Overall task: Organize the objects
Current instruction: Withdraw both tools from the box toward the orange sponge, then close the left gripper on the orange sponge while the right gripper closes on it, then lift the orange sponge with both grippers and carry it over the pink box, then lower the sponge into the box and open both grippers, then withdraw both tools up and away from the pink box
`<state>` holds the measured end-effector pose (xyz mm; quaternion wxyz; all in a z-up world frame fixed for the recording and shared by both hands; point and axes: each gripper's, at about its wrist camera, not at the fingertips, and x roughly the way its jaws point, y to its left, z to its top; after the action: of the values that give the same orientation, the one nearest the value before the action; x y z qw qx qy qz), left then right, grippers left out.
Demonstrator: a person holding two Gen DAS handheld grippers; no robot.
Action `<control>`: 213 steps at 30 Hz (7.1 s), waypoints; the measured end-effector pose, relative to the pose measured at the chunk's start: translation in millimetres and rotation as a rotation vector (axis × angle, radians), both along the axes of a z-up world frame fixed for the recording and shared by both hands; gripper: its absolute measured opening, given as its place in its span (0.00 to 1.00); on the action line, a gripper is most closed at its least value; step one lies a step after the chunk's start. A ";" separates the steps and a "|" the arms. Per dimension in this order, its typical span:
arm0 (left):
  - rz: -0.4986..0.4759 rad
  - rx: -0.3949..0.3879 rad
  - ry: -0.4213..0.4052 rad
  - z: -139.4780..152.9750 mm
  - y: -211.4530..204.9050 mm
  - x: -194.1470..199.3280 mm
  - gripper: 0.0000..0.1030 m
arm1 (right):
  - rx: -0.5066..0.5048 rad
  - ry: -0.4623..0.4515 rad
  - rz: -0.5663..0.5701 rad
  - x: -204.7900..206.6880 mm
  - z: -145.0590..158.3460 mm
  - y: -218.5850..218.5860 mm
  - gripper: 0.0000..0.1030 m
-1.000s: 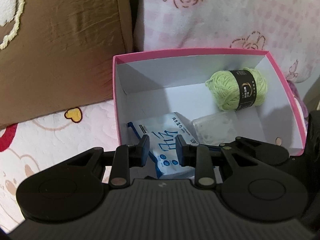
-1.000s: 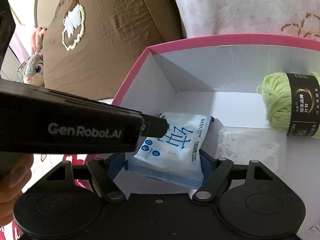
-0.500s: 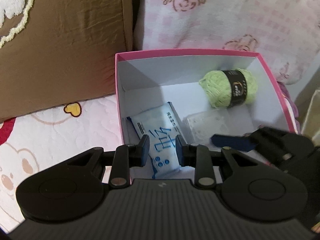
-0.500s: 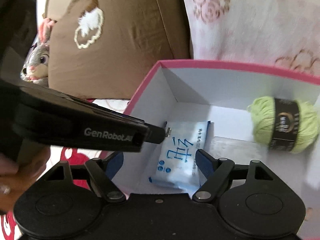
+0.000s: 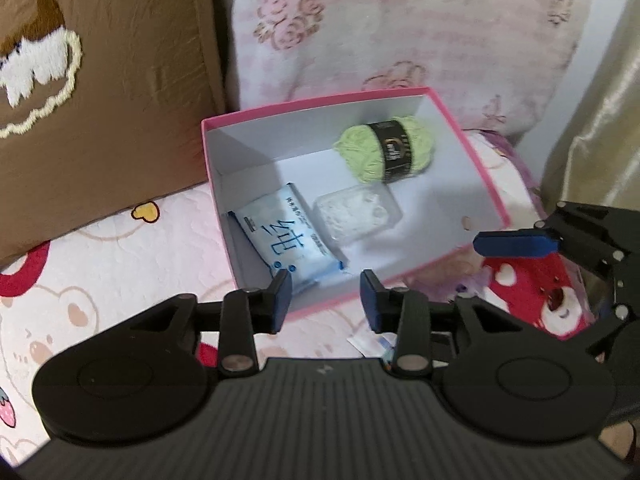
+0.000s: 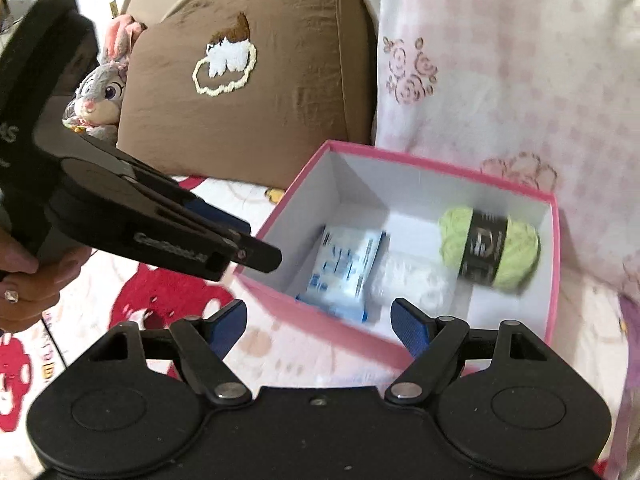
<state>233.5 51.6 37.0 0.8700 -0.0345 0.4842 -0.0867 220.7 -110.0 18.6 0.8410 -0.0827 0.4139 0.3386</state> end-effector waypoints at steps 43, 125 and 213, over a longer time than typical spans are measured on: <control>-0.118 -0.034 0.044 -24.9 -64.5 -143.6 0.67 | -0.010 -0.153 0.045 -145.2 -15.6 -84.2 0.87; -0.044 -0.250 -0.131 -109.5 -72.0 -142.7 0.34 | -0.052 -0.275 0.053 -134.8 -117.5 -45.3 0.39; -0.023 -0.154 -0.076 4.0 7.9 4.7 0.42 | 0.044 -0.174 -0.040 -1.0 37.8 -45.4 0.47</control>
<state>238.2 59.5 40.9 0.8815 -0.0924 0.4430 -0.1347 219.7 -155.3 56.3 0.8820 -0.0852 0.3332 0.3221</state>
